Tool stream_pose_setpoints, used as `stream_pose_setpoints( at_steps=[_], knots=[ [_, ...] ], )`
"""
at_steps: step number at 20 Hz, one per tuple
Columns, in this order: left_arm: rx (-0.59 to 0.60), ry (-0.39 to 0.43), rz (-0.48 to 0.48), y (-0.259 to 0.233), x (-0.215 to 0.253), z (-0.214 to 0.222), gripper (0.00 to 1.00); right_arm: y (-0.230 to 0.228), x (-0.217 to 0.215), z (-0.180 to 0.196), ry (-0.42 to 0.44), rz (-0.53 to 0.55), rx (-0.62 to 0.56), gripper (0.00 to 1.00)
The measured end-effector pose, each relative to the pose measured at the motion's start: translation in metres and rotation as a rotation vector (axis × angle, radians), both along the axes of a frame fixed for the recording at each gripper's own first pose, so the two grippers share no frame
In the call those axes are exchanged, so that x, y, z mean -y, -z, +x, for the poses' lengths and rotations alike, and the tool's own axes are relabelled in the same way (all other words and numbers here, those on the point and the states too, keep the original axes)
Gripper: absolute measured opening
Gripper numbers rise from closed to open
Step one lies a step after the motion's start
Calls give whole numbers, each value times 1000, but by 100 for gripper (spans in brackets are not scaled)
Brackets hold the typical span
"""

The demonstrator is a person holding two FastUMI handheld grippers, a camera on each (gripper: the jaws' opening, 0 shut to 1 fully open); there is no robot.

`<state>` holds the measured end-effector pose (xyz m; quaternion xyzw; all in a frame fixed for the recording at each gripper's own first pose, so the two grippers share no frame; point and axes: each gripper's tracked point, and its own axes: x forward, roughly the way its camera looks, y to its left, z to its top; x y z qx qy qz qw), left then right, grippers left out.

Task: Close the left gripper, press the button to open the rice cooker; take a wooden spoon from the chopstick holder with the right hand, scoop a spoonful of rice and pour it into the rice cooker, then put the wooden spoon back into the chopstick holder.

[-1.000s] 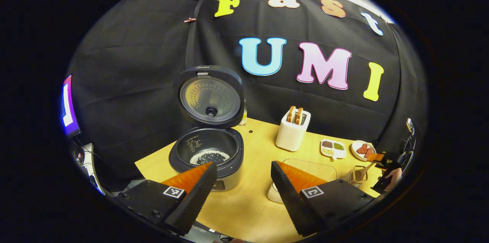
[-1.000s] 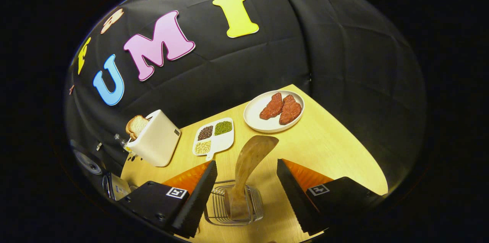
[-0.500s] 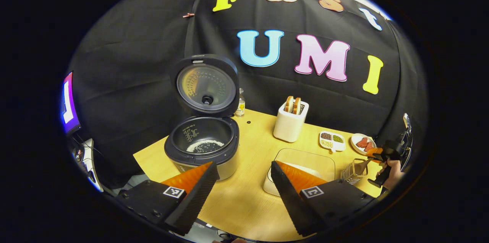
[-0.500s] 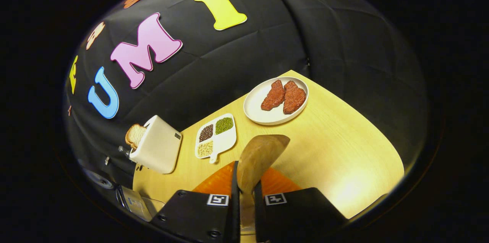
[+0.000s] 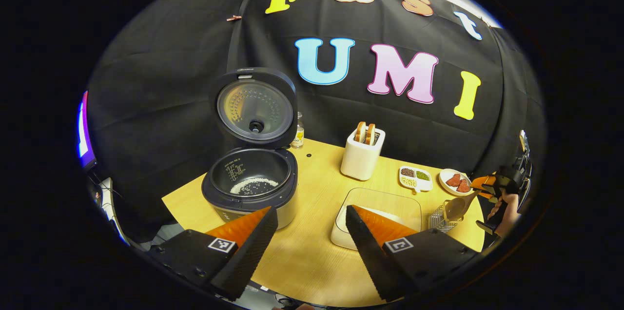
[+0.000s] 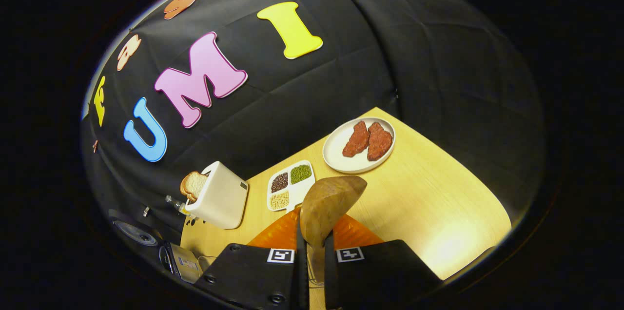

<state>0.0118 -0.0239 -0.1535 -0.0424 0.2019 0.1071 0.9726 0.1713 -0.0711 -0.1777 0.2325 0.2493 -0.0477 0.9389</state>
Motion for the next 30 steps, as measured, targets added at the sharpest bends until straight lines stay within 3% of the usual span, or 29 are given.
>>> stream_pose_setpoints(
  at_steps=[10, 16, 22, 30],
  knots=[
    [39, 49, -60, -1, -43, 0, 95, -68, -76, -26, -70, 36, 64, 17],
    [19, 70, -92, 13, -82, -6, 95, -77, -140, -36, -156, 12, 87, 17],
    [-14, 52, -55, 27, -124, -9, 95, -33, -188, -46, -195, -80, 49, 17],
    [-56, 69, -70, 54, -148, -26, 95, 35, -209, -57, -229, -255, 22, 17]
  ],
)
